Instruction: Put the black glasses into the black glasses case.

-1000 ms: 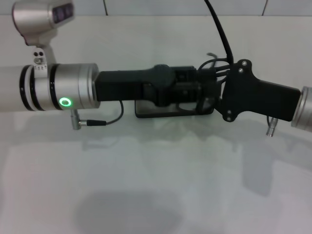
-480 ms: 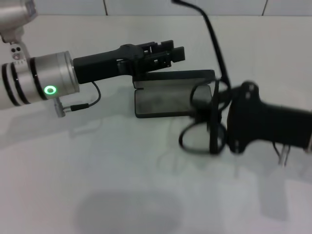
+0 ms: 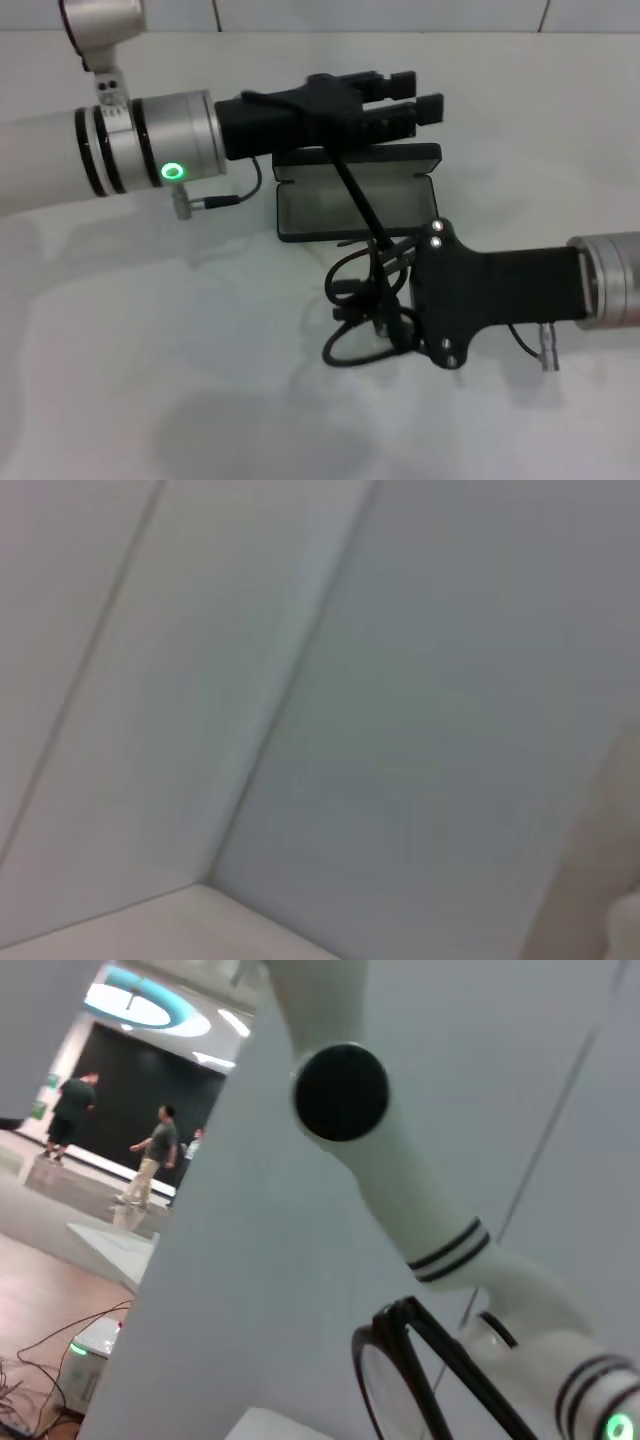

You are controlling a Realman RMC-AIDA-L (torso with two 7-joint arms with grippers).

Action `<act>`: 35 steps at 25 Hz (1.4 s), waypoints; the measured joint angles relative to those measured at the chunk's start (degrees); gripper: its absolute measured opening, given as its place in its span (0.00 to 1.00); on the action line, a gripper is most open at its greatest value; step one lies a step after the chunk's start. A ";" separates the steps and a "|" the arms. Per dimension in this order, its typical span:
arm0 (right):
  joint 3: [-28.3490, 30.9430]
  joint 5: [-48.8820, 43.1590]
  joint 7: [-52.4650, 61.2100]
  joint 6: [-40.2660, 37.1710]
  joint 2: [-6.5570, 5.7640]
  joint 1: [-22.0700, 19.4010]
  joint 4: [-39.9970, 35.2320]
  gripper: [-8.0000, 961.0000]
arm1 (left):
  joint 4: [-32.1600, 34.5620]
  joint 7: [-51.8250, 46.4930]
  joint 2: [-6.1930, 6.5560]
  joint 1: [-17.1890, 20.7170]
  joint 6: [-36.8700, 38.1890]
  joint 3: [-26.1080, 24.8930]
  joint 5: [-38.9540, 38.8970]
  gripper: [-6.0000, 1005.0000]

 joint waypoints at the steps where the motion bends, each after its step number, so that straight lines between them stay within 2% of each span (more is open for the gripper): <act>1: 0.17 0.04 0.89 0.15 -0.02 0.46 0.88 0.11 | 0.24 0.65 -0.18 0.14 0.36 0.16 0.02 0.59; 4: 0.66 0.59 2.40 1.62 -0.12 0.41 1.76 0.11 | 0.64 3.51 -0.59 0.99 2.51 0.24 -0.30 0.59; 10: 2.64 0.81 5.27 4.49 -0.24 -0.25 2.32 0.11 | 0.71 5.98 -0.62 1.45 7.14 0.30 0.56 0.59; 26: 2.24 1.24 5.17 7.98 0.13 -0.84 2.52 0.11 | 0.56 5.50 -0.90 1.46 8.46 -0.64 2.17 0.59; 31: 2.15 1.07 4.98 7.35 0.11 -1.03 2.27 0.11 | 0.69 5.71 -0.90 2.74 8.81 -2.84 0.76 0.59; 35: 2.60 1.60 3.75 5.50 -0.06 -1.81 2.13 0.11 | 0.69 6.16 -0.42 3.80 8.20 -3.58 0.63 0.59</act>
